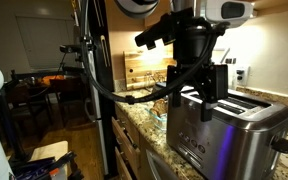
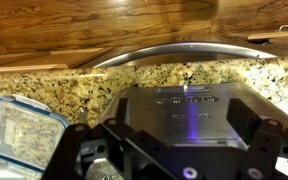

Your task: Put two slices of bread in the bread toaster

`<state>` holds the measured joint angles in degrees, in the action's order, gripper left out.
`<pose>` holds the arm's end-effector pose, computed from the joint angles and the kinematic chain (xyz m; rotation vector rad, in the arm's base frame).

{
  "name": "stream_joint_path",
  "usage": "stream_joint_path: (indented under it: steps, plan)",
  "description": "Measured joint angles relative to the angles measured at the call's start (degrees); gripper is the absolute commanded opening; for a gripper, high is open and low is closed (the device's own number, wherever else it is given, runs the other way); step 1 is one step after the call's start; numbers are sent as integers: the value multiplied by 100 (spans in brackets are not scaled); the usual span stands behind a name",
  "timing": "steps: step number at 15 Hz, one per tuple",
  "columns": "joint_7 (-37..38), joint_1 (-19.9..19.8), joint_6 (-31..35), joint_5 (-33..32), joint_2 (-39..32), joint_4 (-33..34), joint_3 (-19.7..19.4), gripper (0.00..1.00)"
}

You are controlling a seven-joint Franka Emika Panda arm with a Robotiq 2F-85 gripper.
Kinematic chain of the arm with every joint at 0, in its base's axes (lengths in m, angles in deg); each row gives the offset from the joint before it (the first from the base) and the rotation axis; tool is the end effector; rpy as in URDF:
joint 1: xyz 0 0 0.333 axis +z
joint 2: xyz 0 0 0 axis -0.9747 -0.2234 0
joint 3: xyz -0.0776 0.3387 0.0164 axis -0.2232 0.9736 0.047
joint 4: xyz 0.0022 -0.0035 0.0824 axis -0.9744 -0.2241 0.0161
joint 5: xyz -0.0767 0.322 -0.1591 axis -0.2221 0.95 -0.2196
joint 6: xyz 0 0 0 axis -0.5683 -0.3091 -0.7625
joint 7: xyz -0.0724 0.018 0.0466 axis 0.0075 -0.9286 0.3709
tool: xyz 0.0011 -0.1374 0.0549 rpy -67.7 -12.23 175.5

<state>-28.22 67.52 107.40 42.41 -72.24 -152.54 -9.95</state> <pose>0.3995 -0.1499 0.4219 3.0322 -0.1687 -0.0250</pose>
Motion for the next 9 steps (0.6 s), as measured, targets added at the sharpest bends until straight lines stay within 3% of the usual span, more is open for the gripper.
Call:
stream_joint_path:
  steps: [9]
  plan:
    - [77, 233, -16, 2, -62, 8, 438, 100]
